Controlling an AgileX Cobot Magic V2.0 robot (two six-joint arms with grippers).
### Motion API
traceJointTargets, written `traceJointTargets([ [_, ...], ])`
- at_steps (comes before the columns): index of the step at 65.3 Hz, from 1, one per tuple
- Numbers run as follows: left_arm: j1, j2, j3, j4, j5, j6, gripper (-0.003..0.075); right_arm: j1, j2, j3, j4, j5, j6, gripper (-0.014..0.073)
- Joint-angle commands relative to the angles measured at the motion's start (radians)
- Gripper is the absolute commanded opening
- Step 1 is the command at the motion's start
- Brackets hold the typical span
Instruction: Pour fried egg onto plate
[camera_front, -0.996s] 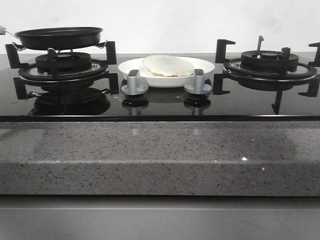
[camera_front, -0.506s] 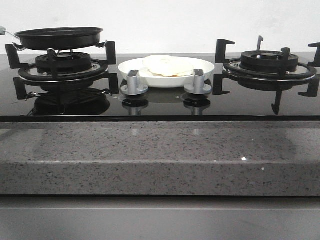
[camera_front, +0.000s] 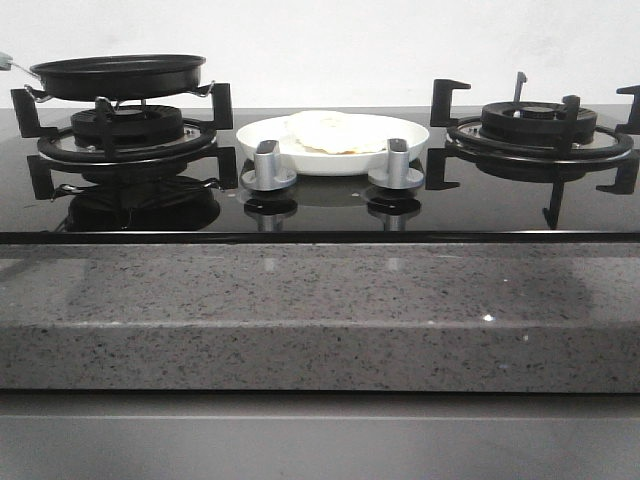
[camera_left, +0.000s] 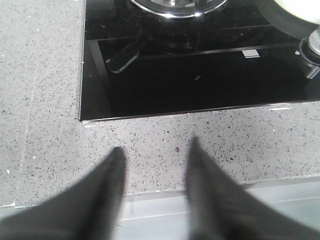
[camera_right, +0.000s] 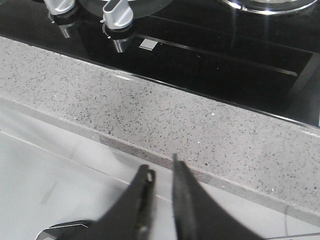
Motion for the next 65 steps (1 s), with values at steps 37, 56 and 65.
traceJointTargets([
  [37,-0.005,0.000,-0.026,0.006,-0.064,-0.010,-0.0019,-0.002,0.005,-0.022,-0.021,-0.047,-0.012,-0.0068],
  [56,0.088,-0.127,0.122,-0.009,-0.223,-0.010,-0.0019,-0.002,0.005,-0.022,-0.021,-0.047,-0.012,-0.0068],
  [65,0.152,-0.288,0.325,-0.089,-0.486,-0.010,-0.0019,-0.002,0.005,-0.022,-0.021,-0.047,-0.012,-0.0068],
])
